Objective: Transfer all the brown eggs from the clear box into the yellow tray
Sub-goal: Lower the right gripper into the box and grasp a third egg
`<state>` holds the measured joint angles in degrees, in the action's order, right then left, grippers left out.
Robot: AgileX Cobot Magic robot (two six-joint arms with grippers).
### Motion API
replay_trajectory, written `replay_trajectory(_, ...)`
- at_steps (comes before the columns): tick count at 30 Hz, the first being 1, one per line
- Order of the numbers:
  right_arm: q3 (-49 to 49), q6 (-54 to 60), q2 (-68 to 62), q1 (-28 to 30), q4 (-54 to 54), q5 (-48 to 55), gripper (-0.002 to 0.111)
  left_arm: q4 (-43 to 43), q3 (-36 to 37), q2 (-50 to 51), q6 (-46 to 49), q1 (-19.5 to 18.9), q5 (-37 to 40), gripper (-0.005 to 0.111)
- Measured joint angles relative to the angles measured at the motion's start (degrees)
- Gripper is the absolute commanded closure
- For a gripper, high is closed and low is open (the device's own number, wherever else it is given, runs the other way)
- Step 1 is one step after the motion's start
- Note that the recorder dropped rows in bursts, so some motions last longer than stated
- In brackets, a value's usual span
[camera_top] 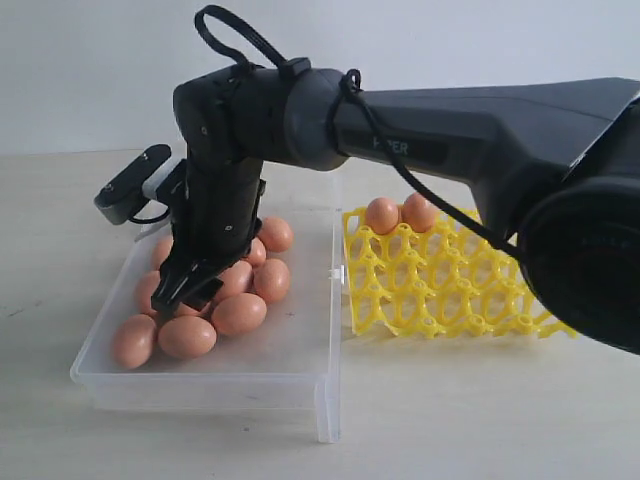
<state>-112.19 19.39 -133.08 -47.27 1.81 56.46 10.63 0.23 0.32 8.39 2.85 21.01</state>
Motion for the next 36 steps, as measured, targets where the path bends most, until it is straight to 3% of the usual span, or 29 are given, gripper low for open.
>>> replay_trajectory(19,-0.21,1.09,-2.06,0.00,1.91,7.82,0.049,0.00,0.00,0.00,0.00,0.00,0.00,0.107)
replay_trajectory(33,-0.35,1.71,-4.86,-1.98,2.98,6.30,0.049,0.00,0.00,0.00,0.00,0.00,0.00,0.107)
replay_trajectory(36,-0.35,0.46,-5.25,-1.98,3.07,5.13,0.059,0.00,0.00,0.00,0.00,0.00,0.00,0.107)
